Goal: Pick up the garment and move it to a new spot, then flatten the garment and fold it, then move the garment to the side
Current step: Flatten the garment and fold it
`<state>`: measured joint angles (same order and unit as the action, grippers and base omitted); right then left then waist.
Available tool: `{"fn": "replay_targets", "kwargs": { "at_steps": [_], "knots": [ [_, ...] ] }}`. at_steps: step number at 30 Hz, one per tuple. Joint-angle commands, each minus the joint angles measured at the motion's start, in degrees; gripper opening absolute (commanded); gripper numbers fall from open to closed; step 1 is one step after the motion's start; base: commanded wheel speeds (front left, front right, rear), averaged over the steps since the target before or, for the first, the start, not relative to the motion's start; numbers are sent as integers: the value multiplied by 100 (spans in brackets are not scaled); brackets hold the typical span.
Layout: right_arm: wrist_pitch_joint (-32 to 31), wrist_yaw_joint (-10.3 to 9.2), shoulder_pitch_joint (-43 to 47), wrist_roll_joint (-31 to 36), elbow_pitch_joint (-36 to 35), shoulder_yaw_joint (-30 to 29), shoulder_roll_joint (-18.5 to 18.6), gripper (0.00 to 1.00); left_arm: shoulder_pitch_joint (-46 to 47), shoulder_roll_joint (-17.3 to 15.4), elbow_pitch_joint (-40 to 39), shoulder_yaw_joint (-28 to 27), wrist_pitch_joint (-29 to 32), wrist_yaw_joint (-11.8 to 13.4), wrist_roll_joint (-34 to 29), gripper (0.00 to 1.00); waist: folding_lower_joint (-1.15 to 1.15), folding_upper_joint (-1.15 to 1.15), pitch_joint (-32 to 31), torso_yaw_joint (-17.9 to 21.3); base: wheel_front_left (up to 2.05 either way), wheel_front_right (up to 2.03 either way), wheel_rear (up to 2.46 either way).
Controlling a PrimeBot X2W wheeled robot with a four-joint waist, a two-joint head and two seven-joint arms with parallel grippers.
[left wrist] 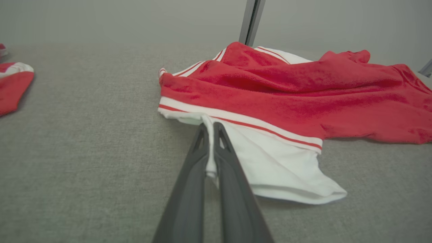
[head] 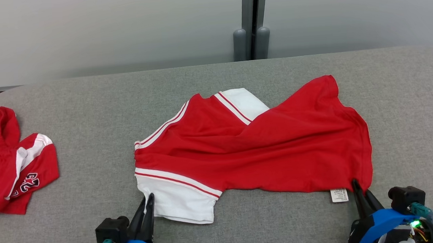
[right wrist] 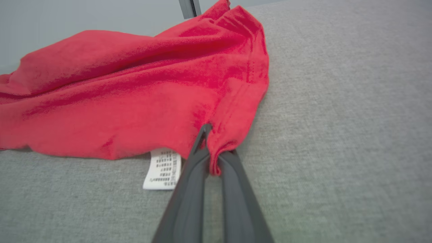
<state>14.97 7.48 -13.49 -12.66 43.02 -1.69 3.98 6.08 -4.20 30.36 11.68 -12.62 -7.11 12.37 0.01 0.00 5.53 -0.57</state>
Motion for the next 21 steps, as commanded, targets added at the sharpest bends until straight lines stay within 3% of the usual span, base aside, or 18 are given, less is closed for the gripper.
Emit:
{"fn": "replay_targets", "kwargs": {
  "at_steps": [1, 6, 12, 16, 21],
  "knots": [
    [26, 3, 52, -12, -112, 46, 21, 0, -24, -84, -85, -18, -21, -8, -45, 0, -1, 0, -2, -1, 0, 0, 0],
    [28, 2, 210, -163, -1026, 214, 138, 0, 32, -225, -940, -76, -43, 61, -59, 0, -1, 0, 76, 46, 0, 0, 0],
    [-149, 2, -248, -189, -2039, 295, 324, 0, 772, -425, -1652, -128, 210, 80, -116, 0, -1, 0, 368, 157, 0, 0, 0],
    [-331, 2, -1233, -307, -2539, 356, 480, 0, 1916, -645, -2007, -151, 509, 45, -190, 0, -1, 0, 870, 251, 0, 0, 0],
    [-525, 3, -2599, -299, -2643, 497, 643, 0, 3418, -978, -2046, -192, 818, 5, -231, 0, -1, 0, 1592, 375, 0, 0, 0]
  ]
}}
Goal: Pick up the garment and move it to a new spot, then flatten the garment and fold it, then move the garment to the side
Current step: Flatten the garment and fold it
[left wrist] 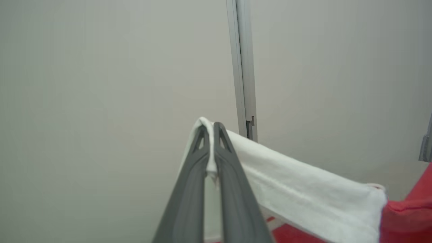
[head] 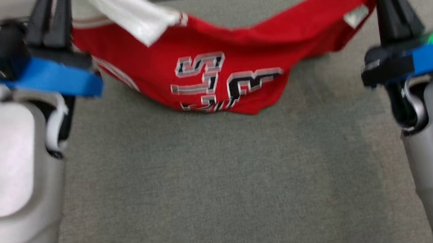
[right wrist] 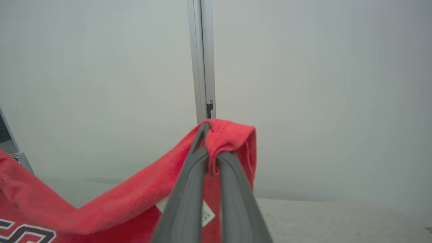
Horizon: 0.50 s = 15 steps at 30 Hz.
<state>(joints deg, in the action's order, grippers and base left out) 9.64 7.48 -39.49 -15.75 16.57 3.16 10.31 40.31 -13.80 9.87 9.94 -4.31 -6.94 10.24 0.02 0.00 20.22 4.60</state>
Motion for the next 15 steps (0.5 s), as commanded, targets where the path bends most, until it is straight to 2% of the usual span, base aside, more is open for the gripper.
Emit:
{"fn": "replay_targets", "kwargs": {
  "at_steps": [1, 7, 9, 15],
  "knots": [
    [-20, 3, -298, 29, 24, 30, 35, 0, 306, -92, -2, -5, 35, -17, -43, 0, -2, 0, 274, -114, 0, 0, 0],
    [-140, 3, -2084, 28, 491, 48, 186, 0, 2239, -317, 357, 100, 183, -53, 23, 0, -2, 0, 1002, -68, 0, 0, 0],
    [-153, 3, -2664, -51, 697, 21, 195, 0, 2871, -278, 642, 50, 180, -60, 178, 0, -2, 0, 1179, -63, 0, 0, 0],
    [-187, 2, -4113, -235, 1402, -82, 278, 0, 4590, -378, 1481, 444, -17, -67, 49, 0, -2, 0, 1481, -34, 0, 0, 0]
  ]
}}
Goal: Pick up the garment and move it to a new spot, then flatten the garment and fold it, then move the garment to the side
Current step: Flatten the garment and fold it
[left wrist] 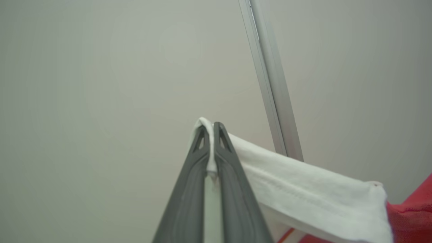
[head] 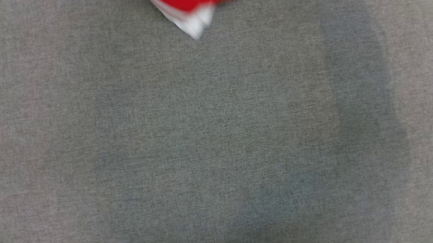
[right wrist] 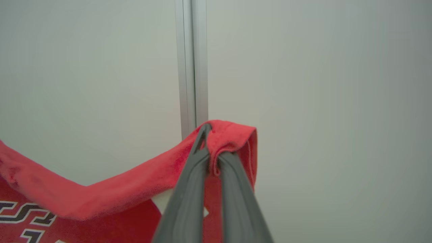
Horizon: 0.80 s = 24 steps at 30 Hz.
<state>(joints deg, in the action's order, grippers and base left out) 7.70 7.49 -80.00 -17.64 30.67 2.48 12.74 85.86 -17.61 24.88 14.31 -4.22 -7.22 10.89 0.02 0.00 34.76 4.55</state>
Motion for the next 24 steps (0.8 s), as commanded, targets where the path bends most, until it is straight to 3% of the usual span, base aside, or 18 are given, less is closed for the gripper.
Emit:
{"fn": "replay_targets", "kwargs": {
  "at_steps": [1, 7, 11, 18, 24],
  "knots": [
    [17, 1, -270, -62, 119, -37, 47, 0, 247, 32, 105, 91, -97, -34, 23, 0, -2, 0, 37, -28, 0, 0, 0],
    [109, 2, -1351, -169, 933, -117, 148, 0, 1398, 61, 722, 531, -348, -24, 106, 0, -2, 0, 92, -45, 0, 0, 0],
    [268, 2, -1691, -234, 1335, 92, 188, 0, 1663, 78, 966, 723, -498, -25, 184, 0, -2, 0, 88, -67, 0, 0, 0],
    [505, 2, -1244, -592, 1772, 336, 63, 0, 906, 15, 1003, 736, -726, 42, 388, 0, -2, 0, 77, -87, 0, 0, 0],
    [719, 2, -356, -955, 1679, 513, -134, 0, -453, -146, 509, 642, -959, 398, 493, 0, -2, 0, 9, -87, 0, 0, 0]
  ]
}}
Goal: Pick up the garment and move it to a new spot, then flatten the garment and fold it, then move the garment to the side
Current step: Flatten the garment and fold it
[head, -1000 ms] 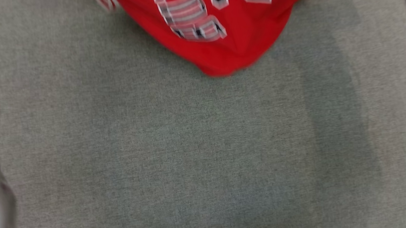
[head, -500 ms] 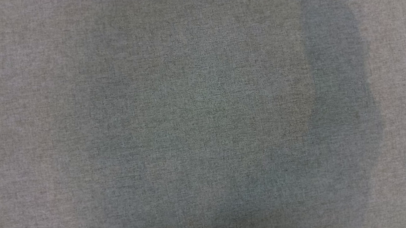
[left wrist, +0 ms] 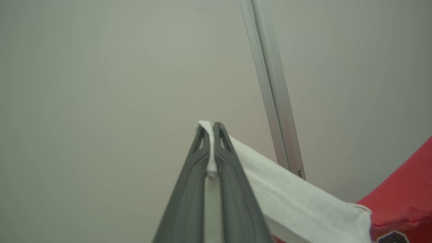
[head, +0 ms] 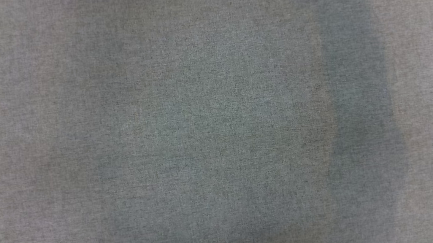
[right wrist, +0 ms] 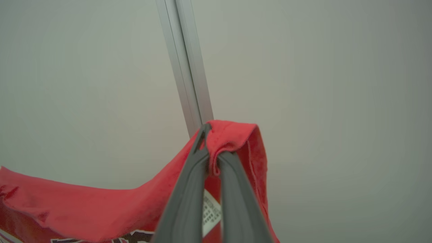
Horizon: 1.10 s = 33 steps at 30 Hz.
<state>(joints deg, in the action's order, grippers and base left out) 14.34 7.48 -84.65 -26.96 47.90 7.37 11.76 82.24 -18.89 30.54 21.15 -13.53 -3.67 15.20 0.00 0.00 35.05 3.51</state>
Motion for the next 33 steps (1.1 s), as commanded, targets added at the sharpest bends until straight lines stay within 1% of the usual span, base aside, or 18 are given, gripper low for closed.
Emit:
{"fn": "replay_targets", "kwargs": {
  "at_steps": [1, 7, 12, 16, 17, 25, 33],
  "knots": [
    [55, 3, 292, -77, -100, 50, -65, 0, -368, -17, -184, -84, -55, 88, 105, 0, 0, 0, -50, 24, 0, 0, 0],
    [86, 3, 1536, -319, -720, 76, -159, 0, -2090, -103, -1047, -297, -130, 458, 373, 0, 0, 0, -377, 14, 0, 0, 0],
    [88, 3, 2788, -401, -1321, 25, -184, 0, -3545, -11, -1675, -448, -163, 716, 604, 0, 0, 0, -741, -3, 0, 0, 0],
    [88, 3, 3849, -386, -1584, 5, -148, 0, -4663, 126, -2114, -517, -168, 925, 708, 0, 0, 0, -1048, -43, 0, 0, 0],
    [88, 3, 3849, -386, -1584, 5, -148, 0, -4663, 126, -2114, -517, -168, 925, 708, 0, 0, 0, -1048, -43, 0, 0, 0],
    [89, 3, 5547, -538, -1698, -55, -77, 0, -6487, 377, -2740, -612, -172, 1093, 776, 0, 0, 0, -1599, -148, 0, 0, 0],
    [71, 2, 6718, -452, -1624, -177, -139, 0, -7895, 564, -2980, -525, -173, 1183, 781, 0, 0, 0, -2245, -191, 0, 0, 0]
  ]
}}
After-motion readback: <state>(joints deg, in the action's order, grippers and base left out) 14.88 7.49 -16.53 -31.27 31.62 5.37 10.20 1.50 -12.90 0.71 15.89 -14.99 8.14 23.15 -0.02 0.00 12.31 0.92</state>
